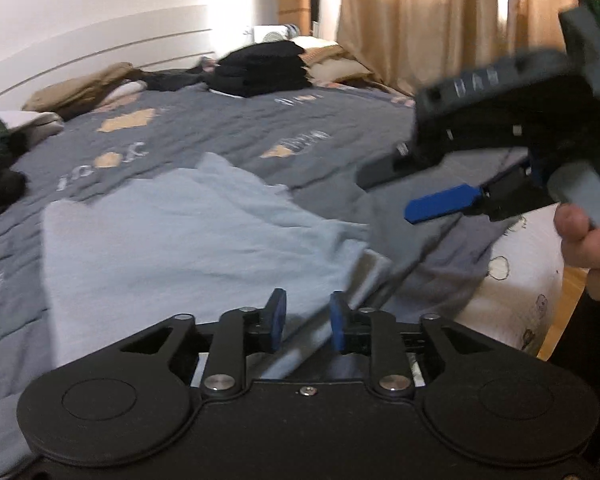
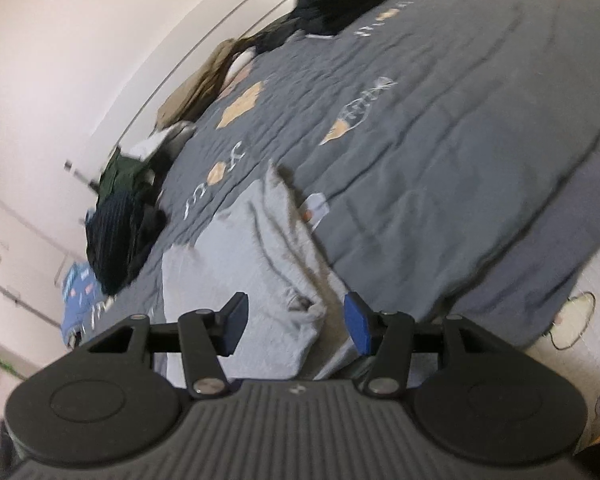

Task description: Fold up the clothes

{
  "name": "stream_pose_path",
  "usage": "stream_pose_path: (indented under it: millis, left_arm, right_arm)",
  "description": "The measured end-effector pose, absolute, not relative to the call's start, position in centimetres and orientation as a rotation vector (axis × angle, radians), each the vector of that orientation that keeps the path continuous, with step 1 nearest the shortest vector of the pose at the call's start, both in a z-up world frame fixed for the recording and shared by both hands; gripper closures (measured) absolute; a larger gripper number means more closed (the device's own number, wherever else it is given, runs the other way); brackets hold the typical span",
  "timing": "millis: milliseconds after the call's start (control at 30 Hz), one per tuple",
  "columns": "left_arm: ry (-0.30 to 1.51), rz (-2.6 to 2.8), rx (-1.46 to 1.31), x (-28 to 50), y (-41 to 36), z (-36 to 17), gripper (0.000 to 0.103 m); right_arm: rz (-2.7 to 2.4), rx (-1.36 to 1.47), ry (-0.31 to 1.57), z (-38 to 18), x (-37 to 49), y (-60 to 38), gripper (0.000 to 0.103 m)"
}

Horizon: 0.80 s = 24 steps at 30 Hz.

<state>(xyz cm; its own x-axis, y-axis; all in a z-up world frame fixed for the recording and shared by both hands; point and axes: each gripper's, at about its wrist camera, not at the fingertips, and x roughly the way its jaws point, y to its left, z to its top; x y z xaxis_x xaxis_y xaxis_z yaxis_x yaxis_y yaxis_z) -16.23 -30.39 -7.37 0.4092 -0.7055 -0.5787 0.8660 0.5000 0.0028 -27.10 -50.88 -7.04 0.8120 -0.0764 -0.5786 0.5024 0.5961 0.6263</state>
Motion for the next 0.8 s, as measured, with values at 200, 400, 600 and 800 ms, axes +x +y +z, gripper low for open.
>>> stream_pose_path:
  millis: [200, 400, 600, 800]
  left_arm:
    - [0.532, -0.983, 0.346, -16.4, -27.0, -5.9, 0.068]
    - [0.426, -0.925, 0.532, -17.4, -25.7, -6.3, 0.061]
    - [0.377, -0.845, 0.688, -17.3, -25.9, -8.1, 0.06]
    - [0.281, -0.803, 0.873, -18.1, -26.9, -10.1, 0.057]
  right_arm:
    - [-0.366, 0.735, 0.595, -7.3, -25.2, -49.2, 0.051]
    - [-0.366, 0.747, 0.594, -8.4, -23.9, -49.0, 0.051]
    - [-0.364, 0.808, 0.592, -9.0, -23.1, -49.0, 0.051]
    - [-0.346, 0.834, 0.56, -8.8, -22.5, -48.3, 0.061]
